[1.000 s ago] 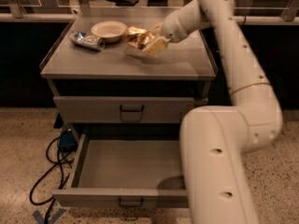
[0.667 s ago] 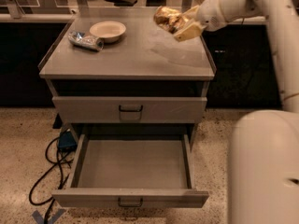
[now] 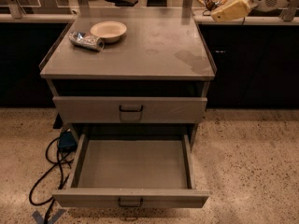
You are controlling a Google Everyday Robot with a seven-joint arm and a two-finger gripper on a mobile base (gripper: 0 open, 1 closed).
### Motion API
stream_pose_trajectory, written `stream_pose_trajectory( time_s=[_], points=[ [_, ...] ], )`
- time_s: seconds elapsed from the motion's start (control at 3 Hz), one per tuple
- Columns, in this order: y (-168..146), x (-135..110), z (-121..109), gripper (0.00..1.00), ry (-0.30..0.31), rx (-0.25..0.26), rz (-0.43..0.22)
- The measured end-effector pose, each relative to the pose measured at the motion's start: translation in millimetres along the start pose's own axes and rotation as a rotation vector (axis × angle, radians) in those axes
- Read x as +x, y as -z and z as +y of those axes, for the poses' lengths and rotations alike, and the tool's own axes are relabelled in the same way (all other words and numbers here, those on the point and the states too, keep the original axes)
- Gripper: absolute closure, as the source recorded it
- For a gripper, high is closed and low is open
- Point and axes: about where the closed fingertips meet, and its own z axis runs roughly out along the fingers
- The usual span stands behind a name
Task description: Place orange can into middle drawer
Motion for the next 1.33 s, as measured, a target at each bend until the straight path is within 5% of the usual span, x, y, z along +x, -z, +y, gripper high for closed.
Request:
stream_pose_trajectory(
  time_s=[0.33, 0.67, 1.0, 1.33],
  points=[
    [-6, 2, 0, 1.00, -0.011, -0.012, 0.008],
    [-20, 0, -4, 1.00, -0.033, -0.053, 0.095],
    [1, -10, 23, 1.00, 0.002, -0.145, 0.208],
    [55, -15, 69, 1.00, 0.028, -0.198, 0.237]
  ],
)
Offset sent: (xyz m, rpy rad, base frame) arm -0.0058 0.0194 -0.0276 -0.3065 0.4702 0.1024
